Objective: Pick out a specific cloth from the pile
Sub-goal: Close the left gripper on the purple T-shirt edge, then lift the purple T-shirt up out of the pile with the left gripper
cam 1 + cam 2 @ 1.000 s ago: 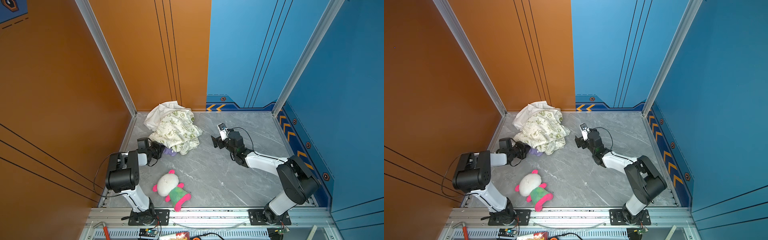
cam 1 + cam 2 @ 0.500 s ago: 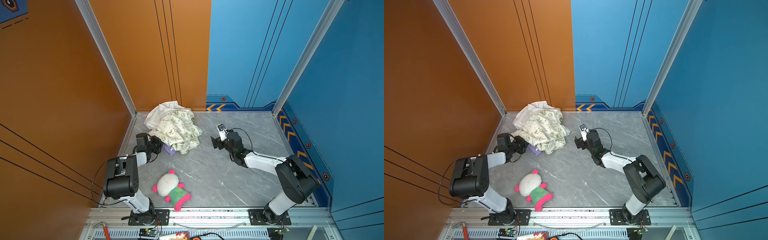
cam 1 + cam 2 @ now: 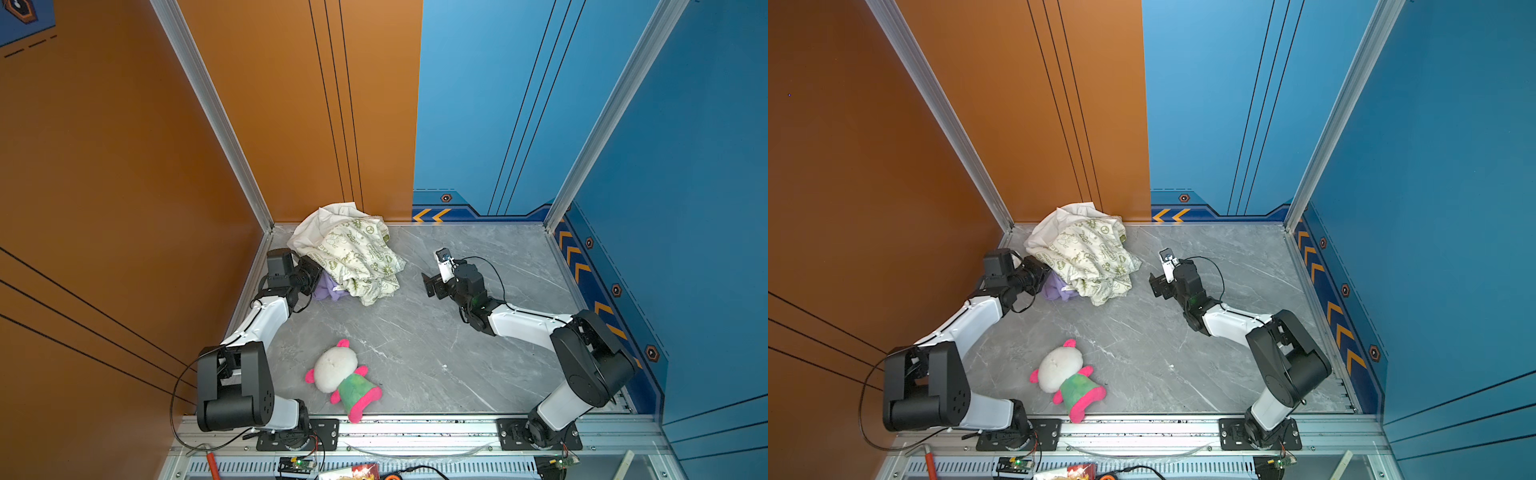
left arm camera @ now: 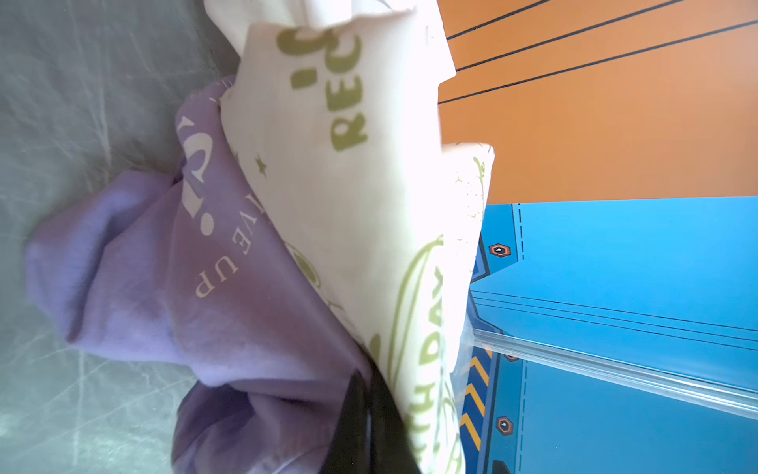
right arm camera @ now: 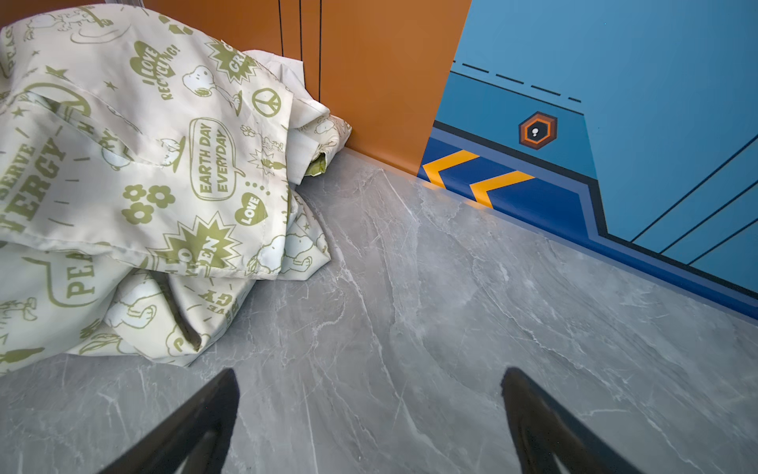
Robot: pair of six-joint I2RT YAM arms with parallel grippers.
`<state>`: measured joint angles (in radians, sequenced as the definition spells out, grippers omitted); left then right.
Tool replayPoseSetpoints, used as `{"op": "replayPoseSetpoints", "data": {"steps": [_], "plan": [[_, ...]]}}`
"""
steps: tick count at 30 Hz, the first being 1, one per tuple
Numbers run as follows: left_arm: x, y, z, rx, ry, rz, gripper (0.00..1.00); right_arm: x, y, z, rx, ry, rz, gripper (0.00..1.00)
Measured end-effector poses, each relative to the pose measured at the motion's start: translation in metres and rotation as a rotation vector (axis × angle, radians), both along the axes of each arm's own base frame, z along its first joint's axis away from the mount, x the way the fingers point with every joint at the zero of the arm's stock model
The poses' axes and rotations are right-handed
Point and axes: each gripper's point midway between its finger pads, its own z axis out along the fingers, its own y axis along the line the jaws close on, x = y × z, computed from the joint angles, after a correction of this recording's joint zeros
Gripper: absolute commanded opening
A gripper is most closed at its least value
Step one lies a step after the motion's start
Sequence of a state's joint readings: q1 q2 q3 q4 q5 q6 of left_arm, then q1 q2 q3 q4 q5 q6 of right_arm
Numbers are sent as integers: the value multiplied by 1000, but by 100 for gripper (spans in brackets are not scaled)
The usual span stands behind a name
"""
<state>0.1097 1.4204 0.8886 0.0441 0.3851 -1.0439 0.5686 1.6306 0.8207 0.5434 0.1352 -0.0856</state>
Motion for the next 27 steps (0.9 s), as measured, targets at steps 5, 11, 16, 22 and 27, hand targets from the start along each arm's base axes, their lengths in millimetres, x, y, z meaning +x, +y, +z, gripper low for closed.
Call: {"op": "replayPoseSetpoints", "data": {"steps": [5, 11, 16, 22, 27], "plan": [[-4, 3, 19, 64, -5, -3, 0, -8, -5, -10, -7, 17, -4, 100], [-4, 10, 45, 116, -32, 18, 0, -9, -13, -13, -11, 23, -19, 100], [2, 10, 75, 145, -73, 10, 0, -11, -17, -3, 0, 2, -25, 100], [8, 11, 112, 171, -137, 7, 0, -17, -24, -8, -9, 10, -41, 100], [10, 13, 138, 201, -179, 12, 0, -18, -25, -11, -13, 17, -43, 100]]}}
